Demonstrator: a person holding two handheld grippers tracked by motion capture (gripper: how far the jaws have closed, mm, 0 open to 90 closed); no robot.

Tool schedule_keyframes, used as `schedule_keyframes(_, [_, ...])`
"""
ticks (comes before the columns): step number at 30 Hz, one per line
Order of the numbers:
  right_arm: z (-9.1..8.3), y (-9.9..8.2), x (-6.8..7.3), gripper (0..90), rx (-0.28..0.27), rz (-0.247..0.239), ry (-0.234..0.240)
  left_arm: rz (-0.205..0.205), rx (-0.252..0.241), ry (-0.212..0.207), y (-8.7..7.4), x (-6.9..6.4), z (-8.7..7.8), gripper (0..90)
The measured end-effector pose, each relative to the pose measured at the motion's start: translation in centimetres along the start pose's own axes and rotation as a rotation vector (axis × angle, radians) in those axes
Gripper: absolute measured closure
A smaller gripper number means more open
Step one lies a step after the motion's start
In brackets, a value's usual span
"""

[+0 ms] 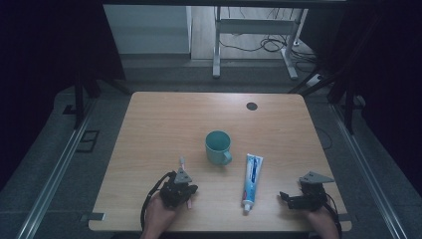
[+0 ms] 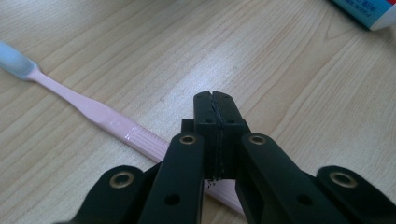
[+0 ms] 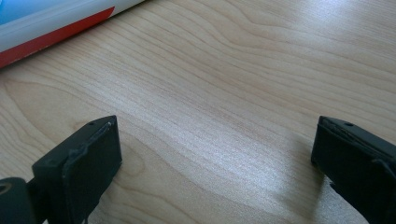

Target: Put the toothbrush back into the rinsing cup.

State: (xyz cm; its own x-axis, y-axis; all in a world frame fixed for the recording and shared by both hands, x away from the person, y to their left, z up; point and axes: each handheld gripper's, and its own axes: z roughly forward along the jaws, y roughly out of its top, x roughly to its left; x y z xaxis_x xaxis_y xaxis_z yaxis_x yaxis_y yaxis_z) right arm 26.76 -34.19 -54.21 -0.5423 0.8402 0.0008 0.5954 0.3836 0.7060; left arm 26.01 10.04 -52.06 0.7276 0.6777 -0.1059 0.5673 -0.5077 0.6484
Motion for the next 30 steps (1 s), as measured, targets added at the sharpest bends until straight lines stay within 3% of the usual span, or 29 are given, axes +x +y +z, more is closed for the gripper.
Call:
schedule_keyframes(8, [0.0, 0.0, 0.0, 1.4, 0.0, 0.0, 0.0, -0.042, 0.017, -0.015, -0.6, 0.0, -0.1, 89.2])
schedule_keyframes(16, [0.0, 0.0, 0.0, 1.4, 0.0, 0.0, 0.0, -0.057, 0.035, -0.018, -1.2, 0.1, -0.1, 89.1])
schedule_keyframes(30, [0.0, 0.0, 0.0, 1.4, 0.0, 0.0, 0.0, -0.086, 0.039, 0.015, -2.3, 1.2, -1.2, 88.8])
